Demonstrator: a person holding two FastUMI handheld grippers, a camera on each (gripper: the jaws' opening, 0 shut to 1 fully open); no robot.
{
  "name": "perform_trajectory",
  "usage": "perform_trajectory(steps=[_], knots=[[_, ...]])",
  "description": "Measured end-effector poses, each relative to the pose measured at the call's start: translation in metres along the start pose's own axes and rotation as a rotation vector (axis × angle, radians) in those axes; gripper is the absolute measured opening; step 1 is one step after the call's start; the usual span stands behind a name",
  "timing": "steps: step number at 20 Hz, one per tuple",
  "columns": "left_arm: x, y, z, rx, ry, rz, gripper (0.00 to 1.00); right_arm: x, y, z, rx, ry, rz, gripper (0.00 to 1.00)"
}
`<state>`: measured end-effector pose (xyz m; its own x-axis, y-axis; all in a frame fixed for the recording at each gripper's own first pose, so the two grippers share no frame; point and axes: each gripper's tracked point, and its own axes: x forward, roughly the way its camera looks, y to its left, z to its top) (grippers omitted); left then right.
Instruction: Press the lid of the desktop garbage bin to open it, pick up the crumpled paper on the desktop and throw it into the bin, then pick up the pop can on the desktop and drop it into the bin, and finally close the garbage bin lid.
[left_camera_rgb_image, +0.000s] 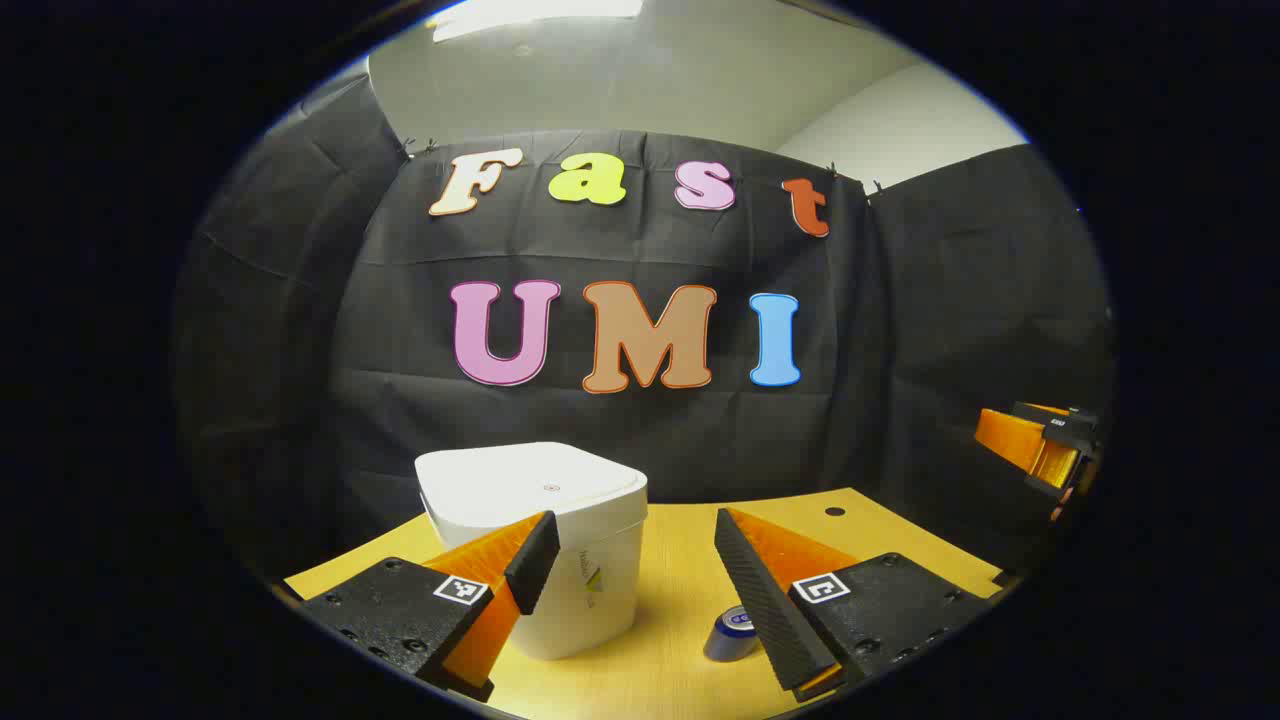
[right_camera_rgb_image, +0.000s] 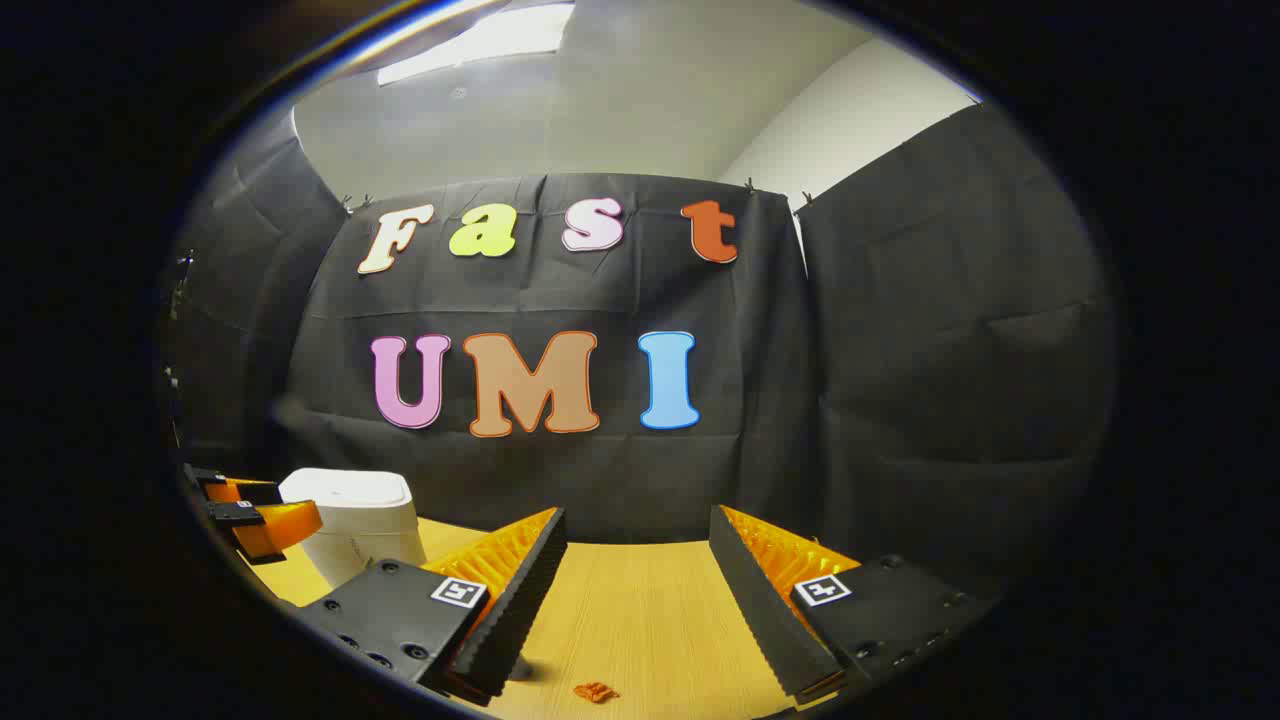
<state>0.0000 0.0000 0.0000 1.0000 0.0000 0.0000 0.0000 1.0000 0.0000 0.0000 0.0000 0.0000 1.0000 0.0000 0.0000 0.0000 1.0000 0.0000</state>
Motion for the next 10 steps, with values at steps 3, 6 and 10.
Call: perform_trajectory(steps=[3,6,10], knots=[[0.004,-0.002,-0.002,-0.011,0.002,0.025,0.94,0.006,0.006,-0.005,-0.001,0.024,0.039,0.95],[0.005,-0.002,0.002,-0.038,-0.007,0.045,0.94,0.010,0.010,-0.001,-0.010,0.016,0.070,0.96],[0.002,0.008,0.010,-0.037,-0.025,0.093,0.94,0.020,0.015,0.004,0.025,0.009,0.108,0.95]])
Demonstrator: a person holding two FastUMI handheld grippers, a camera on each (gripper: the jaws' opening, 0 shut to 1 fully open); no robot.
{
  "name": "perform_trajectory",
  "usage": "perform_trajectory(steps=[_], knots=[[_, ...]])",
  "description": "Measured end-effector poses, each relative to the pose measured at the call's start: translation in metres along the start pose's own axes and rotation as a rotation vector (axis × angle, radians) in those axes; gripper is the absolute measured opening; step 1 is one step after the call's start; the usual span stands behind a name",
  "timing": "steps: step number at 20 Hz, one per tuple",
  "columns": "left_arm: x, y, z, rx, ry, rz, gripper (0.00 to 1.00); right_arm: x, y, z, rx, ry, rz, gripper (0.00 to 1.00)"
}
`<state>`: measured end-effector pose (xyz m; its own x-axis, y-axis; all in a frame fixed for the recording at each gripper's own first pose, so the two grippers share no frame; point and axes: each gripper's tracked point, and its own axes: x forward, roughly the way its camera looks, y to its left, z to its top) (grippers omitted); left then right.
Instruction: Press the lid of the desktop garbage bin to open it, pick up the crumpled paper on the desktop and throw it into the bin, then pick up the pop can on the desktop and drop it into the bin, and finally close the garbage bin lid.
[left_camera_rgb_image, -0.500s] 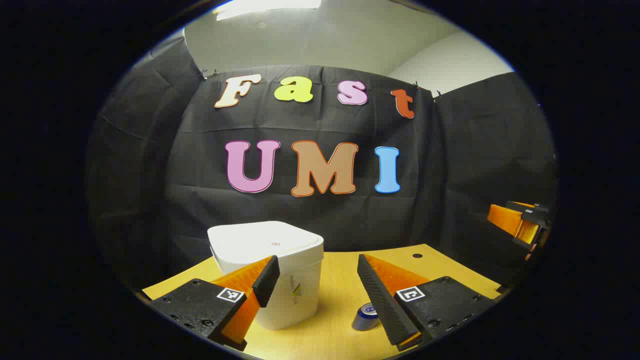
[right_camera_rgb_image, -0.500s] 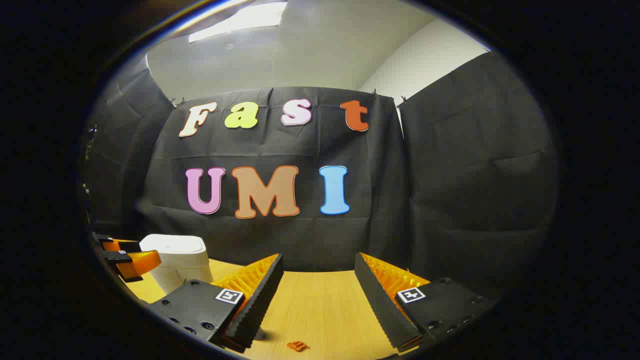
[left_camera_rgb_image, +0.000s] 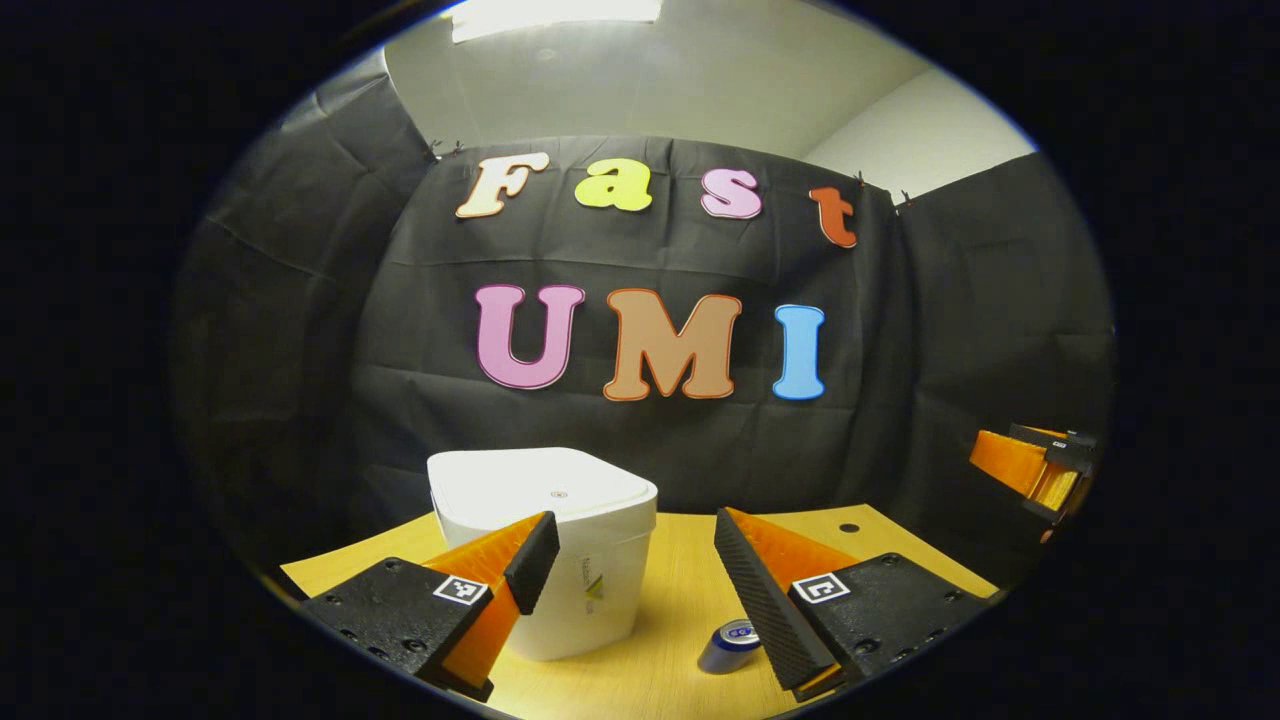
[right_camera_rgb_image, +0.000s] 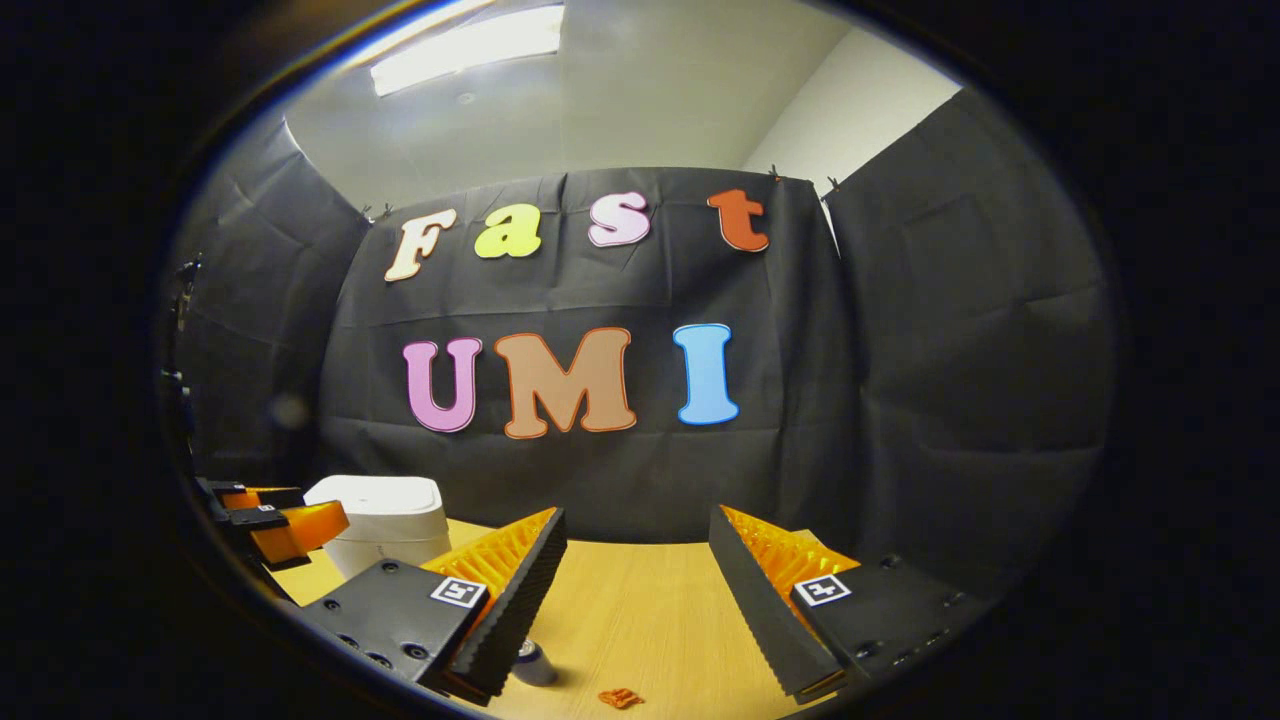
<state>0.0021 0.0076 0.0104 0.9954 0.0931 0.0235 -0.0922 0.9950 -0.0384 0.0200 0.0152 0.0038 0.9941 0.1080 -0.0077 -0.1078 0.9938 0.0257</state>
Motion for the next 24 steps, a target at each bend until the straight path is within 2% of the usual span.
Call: perform_trajectory(steps=[7,15,24], knots=[[-0.013,0.007,0.011,-0.031,-0.010,0.060,0.94,0.007,0.002,-0.016,0.057,0.047,0.019,0.95],[-0.017,0.022,0.023,0.017,-0.044,0.125,0.94,0.005,0.004,-0.012,0.093,0.040,0.030,0.95],[-0.015,0.005,0.037,0.057,-0.091,0.094,0.94,-0.002,-0.020,-0.004,0.097,0.010,-0.018,0.95]])
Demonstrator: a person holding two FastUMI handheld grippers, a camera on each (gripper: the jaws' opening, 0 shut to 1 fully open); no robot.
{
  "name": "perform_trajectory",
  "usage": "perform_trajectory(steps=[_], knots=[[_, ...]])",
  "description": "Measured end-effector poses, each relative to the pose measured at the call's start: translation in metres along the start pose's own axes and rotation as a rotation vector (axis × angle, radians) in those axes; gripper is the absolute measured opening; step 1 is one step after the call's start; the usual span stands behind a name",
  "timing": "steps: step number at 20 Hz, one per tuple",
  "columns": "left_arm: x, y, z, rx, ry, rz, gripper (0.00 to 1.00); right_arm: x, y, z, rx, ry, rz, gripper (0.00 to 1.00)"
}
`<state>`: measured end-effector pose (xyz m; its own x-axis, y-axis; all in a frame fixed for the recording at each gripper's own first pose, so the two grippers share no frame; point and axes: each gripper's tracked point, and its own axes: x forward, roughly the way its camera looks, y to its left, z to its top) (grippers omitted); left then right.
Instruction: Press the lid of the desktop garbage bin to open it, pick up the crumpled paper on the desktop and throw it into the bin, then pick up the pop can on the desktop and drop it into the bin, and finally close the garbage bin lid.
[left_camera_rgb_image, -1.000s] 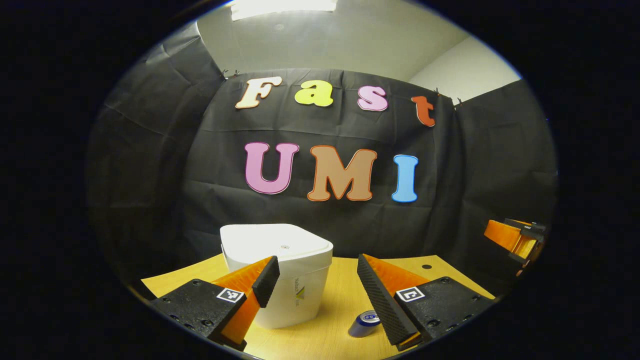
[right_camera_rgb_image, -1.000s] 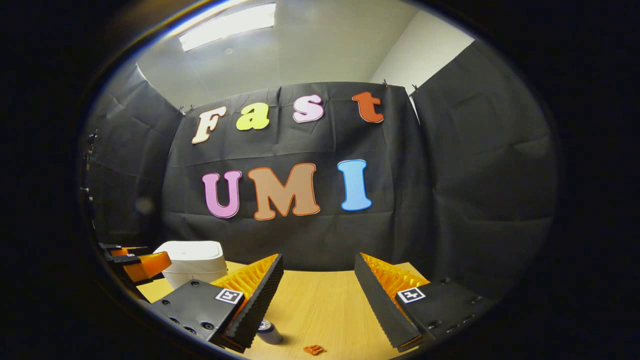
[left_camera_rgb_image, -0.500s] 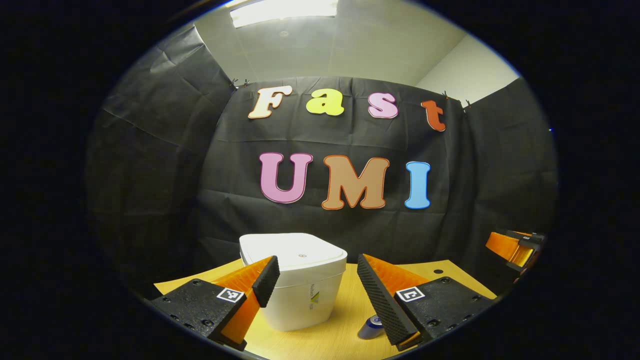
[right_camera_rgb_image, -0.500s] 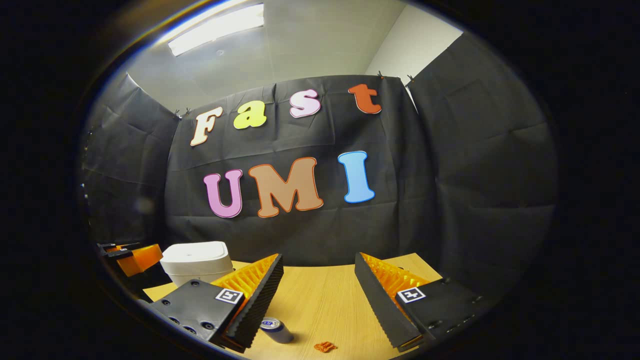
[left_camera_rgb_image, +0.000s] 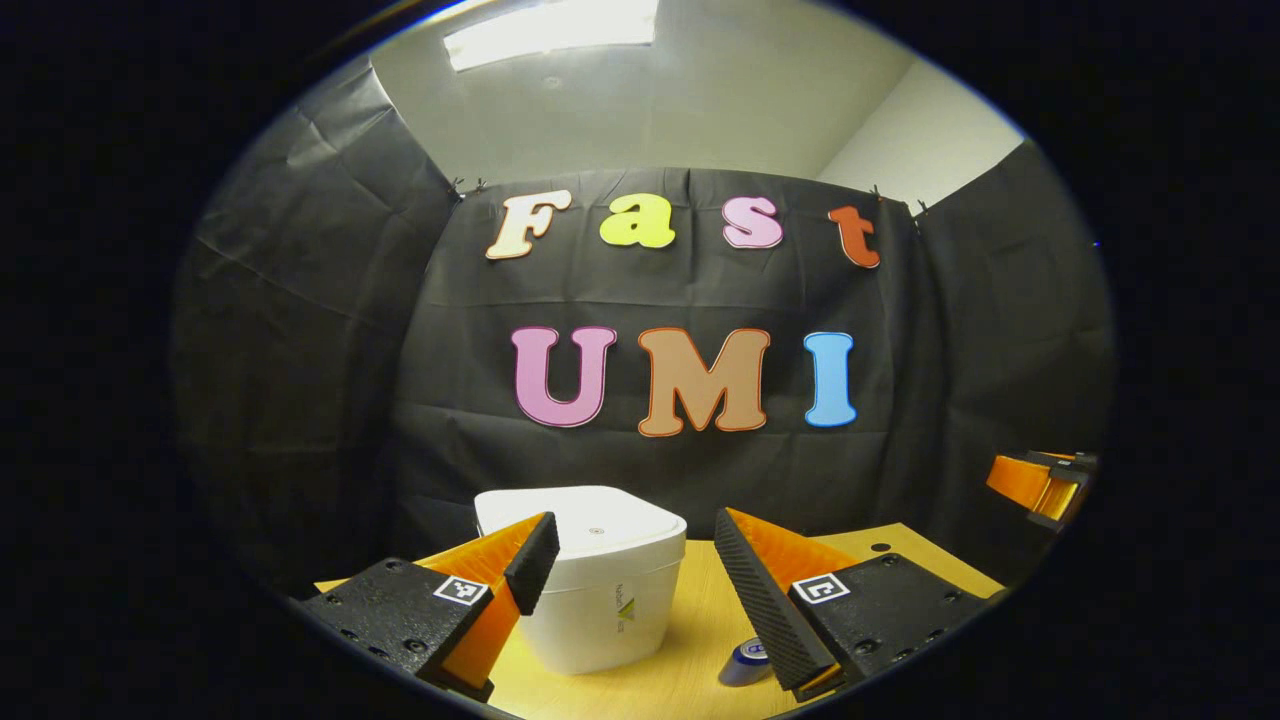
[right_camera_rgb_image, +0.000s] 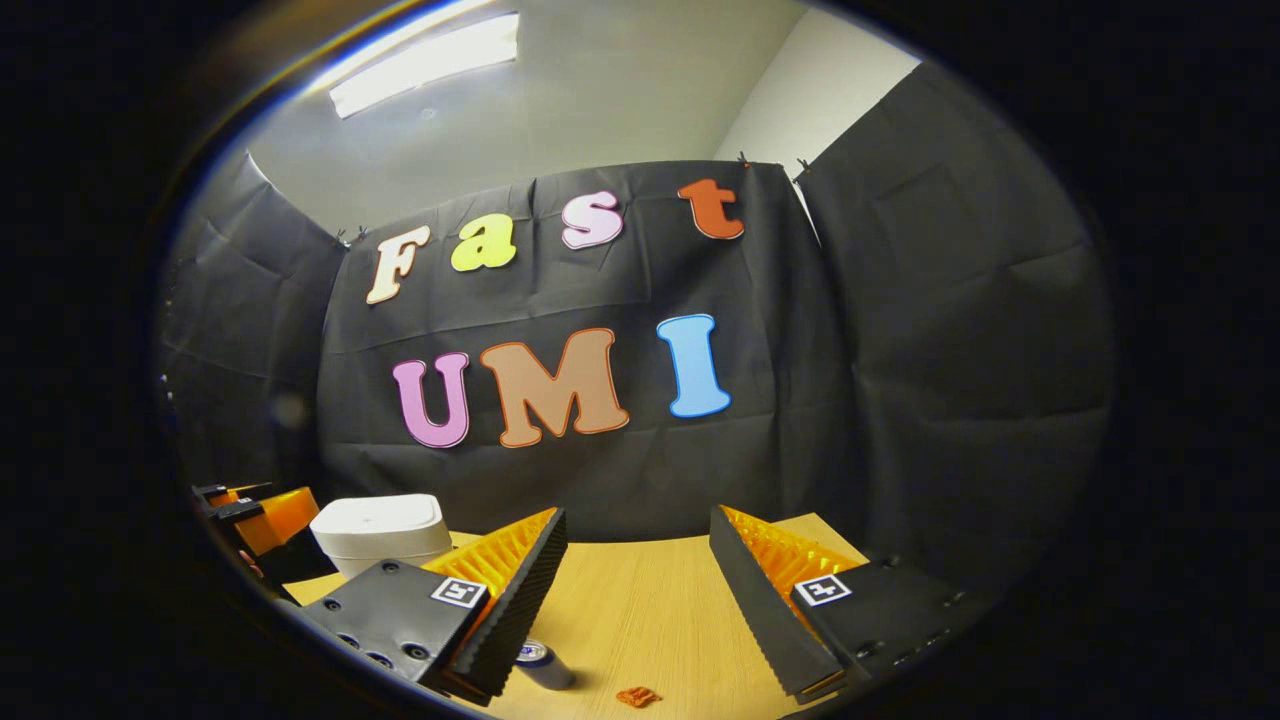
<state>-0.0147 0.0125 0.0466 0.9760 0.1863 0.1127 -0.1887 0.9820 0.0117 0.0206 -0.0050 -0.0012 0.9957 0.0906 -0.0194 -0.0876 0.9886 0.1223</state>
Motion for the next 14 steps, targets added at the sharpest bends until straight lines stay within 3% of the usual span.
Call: perform_trajectory(steps=[14], knots=[[0.0017,-0.0104,0.0023,0.037,-0.003,-0.025,0.94,-0.0001,-0.0099,-0.0009,0.029,-0.004,-0.018,0.95]])
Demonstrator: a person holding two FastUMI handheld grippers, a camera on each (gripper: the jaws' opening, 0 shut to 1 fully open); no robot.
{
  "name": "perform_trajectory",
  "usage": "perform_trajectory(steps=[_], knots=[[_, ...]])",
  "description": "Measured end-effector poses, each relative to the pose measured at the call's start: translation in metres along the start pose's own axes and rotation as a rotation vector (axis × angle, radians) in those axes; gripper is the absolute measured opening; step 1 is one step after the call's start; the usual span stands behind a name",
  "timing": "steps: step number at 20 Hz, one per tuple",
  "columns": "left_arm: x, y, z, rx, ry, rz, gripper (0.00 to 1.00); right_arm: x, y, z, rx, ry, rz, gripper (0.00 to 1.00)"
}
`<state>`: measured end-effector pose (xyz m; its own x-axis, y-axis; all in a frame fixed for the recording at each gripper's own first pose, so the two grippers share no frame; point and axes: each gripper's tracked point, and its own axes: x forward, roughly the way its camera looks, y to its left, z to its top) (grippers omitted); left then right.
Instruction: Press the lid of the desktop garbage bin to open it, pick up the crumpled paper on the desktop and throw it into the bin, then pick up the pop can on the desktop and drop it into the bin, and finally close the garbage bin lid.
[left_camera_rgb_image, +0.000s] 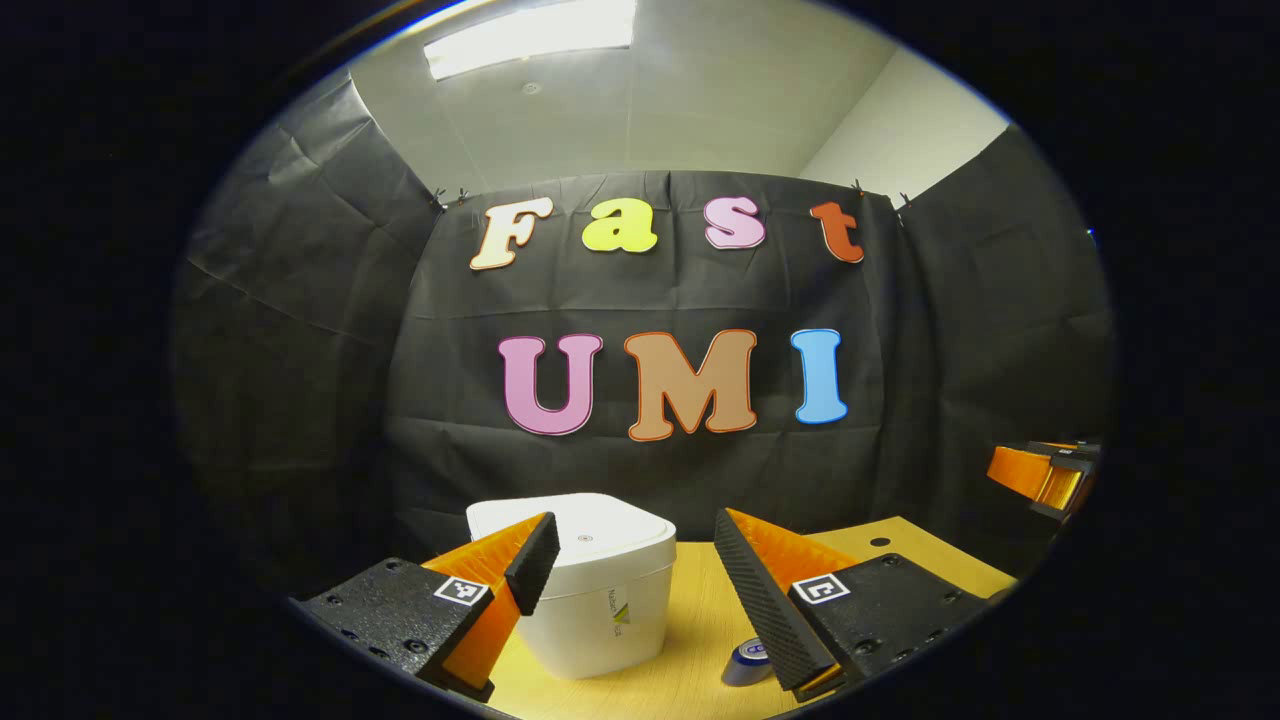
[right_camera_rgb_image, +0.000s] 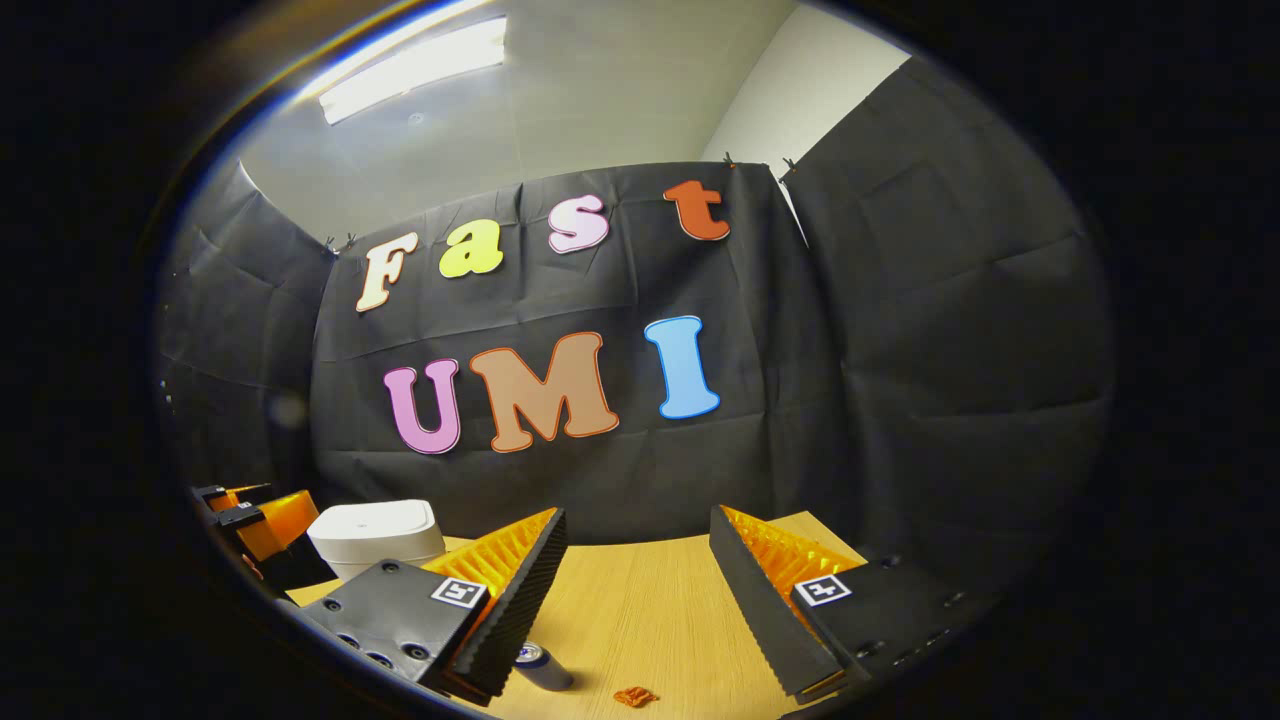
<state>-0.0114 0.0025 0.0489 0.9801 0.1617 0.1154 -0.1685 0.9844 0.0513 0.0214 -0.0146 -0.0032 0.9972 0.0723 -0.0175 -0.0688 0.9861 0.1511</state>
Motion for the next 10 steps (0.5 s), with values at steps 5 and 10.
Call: perform_trajectory(steps=[5,10], knots=[[0.011,0.016,-0.002,0.002,-0.006,0.034,0.94,0.006,0.004,0.000,-0.008,-0.001,0.003,0.95],[0.047,0.041,-0.010,0.067,0.003,0.088,0.94,0.004,0.004,-0.005,-0.031,0.020,0.002,0.95]])
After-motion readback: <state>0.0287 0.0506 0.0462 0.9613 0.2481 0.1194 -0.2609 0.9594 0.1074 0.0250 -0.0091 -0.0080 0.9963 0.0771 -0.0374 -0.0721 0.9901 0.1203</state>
